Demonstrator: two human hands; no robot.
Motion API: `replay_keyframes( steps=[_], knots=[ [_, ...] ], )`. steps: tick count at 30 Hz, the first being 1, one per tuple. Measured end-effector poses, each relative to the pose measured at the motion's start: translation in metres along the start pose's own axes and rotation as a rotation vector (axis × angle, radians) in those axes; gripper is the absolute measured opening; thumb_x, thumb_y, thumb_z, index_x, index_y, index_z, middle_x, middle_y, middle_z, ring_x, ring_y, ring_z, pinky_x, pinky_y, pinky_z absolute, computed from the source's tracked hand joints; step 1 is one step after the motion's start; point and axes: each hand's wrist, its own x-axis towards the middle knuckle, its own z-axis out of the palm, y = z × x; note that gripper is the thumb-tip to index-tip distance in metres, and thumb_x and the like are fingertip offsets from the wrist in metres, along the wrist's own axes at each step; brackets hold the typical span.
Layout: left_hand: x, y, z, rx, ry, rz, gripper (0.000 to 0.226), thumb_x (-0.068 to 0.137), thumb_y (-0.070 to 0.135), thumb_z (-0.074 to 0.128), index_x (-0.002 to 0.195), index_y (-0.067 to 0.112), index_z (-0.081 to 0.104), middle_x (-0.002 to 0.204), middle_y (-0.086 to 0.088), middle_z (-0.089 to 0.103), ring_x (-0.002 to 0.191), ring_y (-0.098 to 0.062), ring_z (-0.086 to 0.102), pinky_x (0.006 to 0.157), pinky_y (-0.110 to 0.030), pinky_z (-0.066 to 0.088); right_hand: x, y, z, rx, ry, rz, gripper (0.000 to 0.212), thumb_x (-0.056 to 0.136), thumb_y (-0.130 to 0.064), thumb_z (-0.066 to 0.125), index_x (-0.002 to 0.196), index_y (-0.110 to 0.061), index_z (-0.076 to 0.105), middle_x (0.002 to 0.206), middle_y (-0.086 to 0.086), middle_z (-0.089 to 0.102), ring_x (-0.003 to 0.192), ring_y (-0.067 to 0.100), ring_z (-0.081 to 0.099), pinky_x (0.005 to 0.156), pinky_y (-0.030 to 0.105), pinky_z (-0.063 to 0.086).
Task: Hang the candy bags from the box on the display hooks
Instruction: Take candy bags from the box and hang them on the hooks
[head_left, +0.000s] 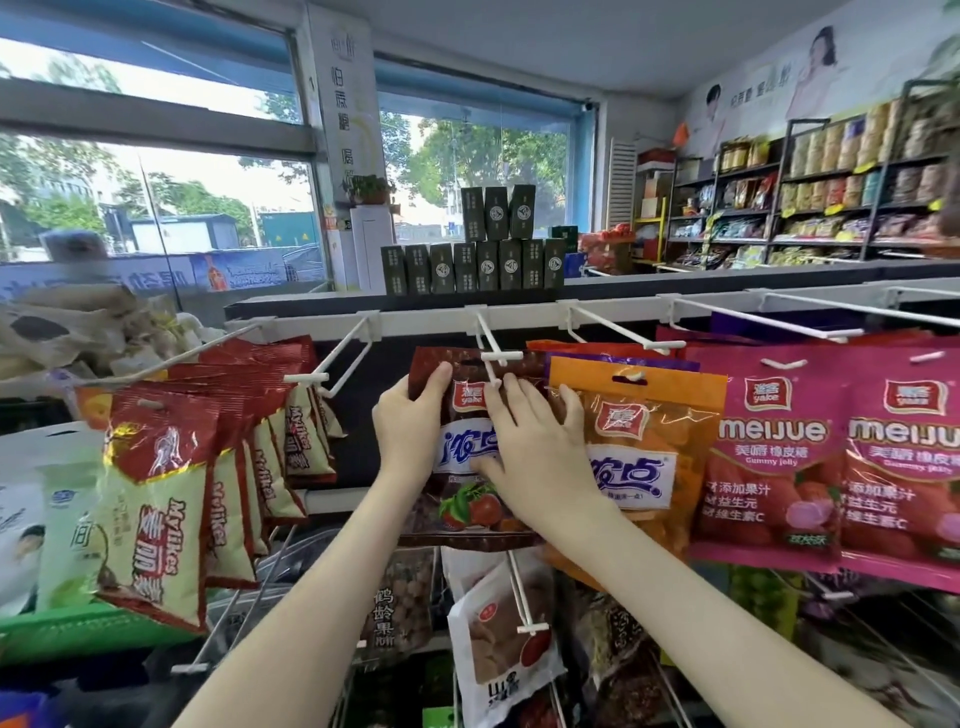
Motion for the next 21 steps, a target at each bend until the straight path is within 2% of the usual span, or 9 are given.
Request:
replay_keyframes(
  steps=[4,6,8,10,13,15,16,18,21],
  knots=[
    [-0.004,-0.011,0.01,0.002,0.023,0.021,0.021,0.093,0.037,0.058,0.08,0.022,0.066,0.073,0.006,0.07,0.066,0.0,0.066,0.057,-0.013,0.049,0.006,-0.002,0.011,-0.097,0.005,0.01,0.073,0.095,-0.037,0.046,0.151,-0.011,0.008,0.158,0.012,0.012,0.146,0.025,0.008,0.112,0.045,-0.011],
    [-0.002,-0.014,0.009,0.039,0.028,0.05,0.02,0.093,0.038,0.058,0.092,0.02,0.064,0.078,0.008,0.068,0.071,-0.001,0.066,0.058,-0.01,0.046,0.009,-0.001,0.016,-0.129,0.012,0.006,0.073,0.093,-0.036,0.05,0.15,-0.009,0.013,0.156,0.013,0.018,0.145,0.026,0.013,0.11,0.043,-0.014],
    [-0.002,-0.019,0.005,0.142,0.034,0.065,0.03,0.091,0.04,0.059,0.111,0.018,0.053,0.092,0.01,0.065,0.083,-0.005,0.065,0.063,-0.011,0.046,0.01,0.0,0.02,-0.162,0.01,0.003,0.075,0.087,-0.037,0.061,0.147,-0.006,0.027,0.151,0.015,0.032,0.142,0.028,0.026,0.112,0.044,-0.01],
    [-0.006,-0.026,-0.001,0.271,0.048,0.136,0.053,0.089,0.037,0.063,0.131,0.016,0.037,0.117,0.001,0.059,0.105,-0.012,0.059,0.08,-0.017,0.046,0.01,0.002,0.026,-0.188,0.019,0.01,0.078,0.078,-0.036,0.07,0.142,-0.006,0.037,0.145,0.016,0.042,0.137,0.029,0.036,0.111,0.047,-0.004],
    [-0.013,-0.042,-0.009,0.582,0.049,0.468,0.074,0.083,0.019,0.07,0.143,0.008,0.028,0.148,-0.017,0.033,0.136,-0.025,0.033,0.11,-0.037,0.032,0.007,0.004,0.032,-0.22,0.048,0.003,0.079,0.074,-0.029,0.074,0.141,-0.005,0.04,0.142,0.017,0.046,0.135,0.029,0.04,0.112,0.049,0.003],
    [-0.018,-0.055,-0.012,0.813,0.013,0.677,0.07,0.082,0.016,0.067,0.143,0.01,0.034,0.152,-0.021,0.025,0.14,-0.032,0.022,0.115,-0.049,0.022,0.003,0.005,0.034,-0.232,0.082,-0.007,0.074,0.076,-0.026,0.072,0.14,-0.005,0.042,0.14,0.015,0.048,0.134,0.028,0.041,0.112,0.049,0.008],
    [-0.022,-0.061,-0.012,0.875,-0.023,0.734,0.066,0.083,0.016,0.066,0.142,0.013,0.038,0.153,-0.021,0.024,0.142,-0.033,0.02,0.115,-0.051,0.018,0.0,0.005,0.034,-0.237,0.098,-0.017,0.071,0.077,-0.025,0.071,0.139,-0.005,0.043,0.14,0.014,0.049,0.134,0.027,0.041,0.112,0.049,0.009],
    [-0.031,-0.07,-0.012,0.936,-0.101,0.763,0.065,0.082,0.017,0.067,0.142,0.015,0.042,0.153,-0.018,0.027,0.143,-0.032,0.02,0.114,-0.051,0.012,-0.009,0.005,0.034,-0.242,0.137,-0.052,0.066,0.078,-0.023,0.07,0.137,-0.006,0.047,0.139,0.012,0.05,0.133,0.025,0.042,0.112,0.049,0.01],
    [-0.049,-0.077,-0.007,0.982,-0.164,0.729,0.063,0.084,0.023,0.062,0.142,0.015,0.039,0.151,-0.018,0.032,0.142,-0.03,0.024,0.113,-0.052,0.014,-0.029,0.006,0.029,-0.254,0.197,-0.112,0.06,0.081,-0.018,0.067,0.136,-0.008,0.048,0.142,0.011,0.047,0.135,0.023,0.04,0.111,0.048,0.014]
  ],
)
